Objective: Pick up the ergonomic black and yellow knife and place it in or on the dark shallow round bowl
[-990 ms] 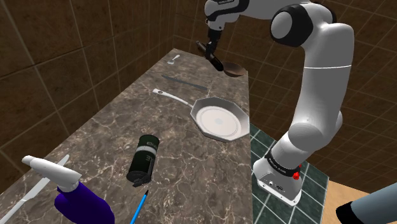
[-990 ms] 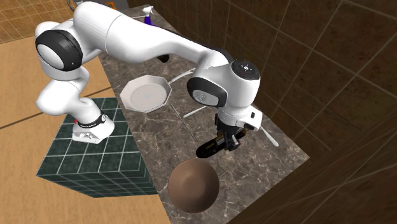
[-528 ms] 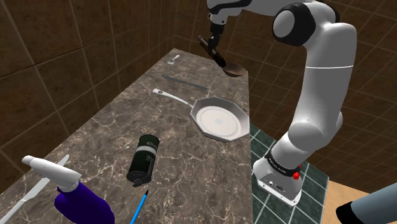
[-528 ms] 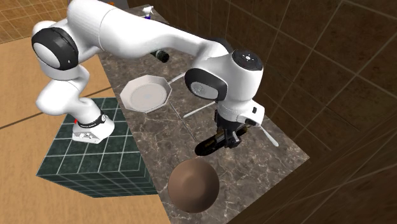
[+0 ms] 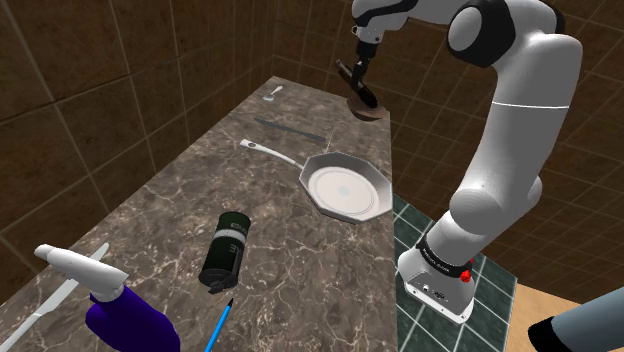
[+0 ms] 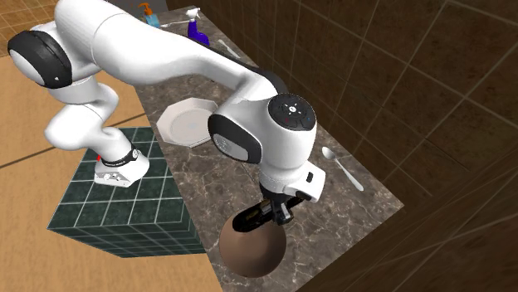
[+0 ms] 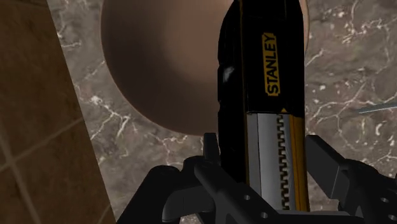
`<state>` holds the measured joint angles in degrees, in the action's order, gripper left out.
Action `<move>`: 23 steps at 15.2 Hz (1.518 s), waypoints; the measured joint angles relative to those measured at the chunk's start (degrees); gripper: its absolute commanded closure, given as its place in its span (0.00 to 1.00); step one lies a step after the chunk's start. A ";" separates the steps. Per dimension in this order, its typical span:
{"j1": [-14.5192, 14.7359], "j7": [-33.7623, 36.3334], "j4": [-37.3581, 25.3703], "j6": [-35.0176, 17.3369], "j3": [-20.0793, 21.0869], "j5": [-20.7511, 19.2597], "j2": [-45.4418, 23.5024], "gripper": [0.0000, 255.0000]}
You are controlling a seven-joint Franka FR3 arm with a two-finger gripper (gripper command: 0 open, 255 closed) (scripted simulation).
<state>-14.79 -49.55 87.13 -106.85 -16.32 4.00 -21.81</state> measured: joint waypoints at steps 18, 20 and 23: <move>-4.29 -7.27 10.19 -10.33 -1.83 0.92 0.43 1.00; -4.35 -7.40 10.68 -10.96 -1.81 1.01 0.28 1.00; -4.33 -7.35 10.52 -10.97 -1.75 1.06 0.10 1.00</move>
<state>-19.11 -56.90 97.65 -117.82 -18.07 5.06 -21.71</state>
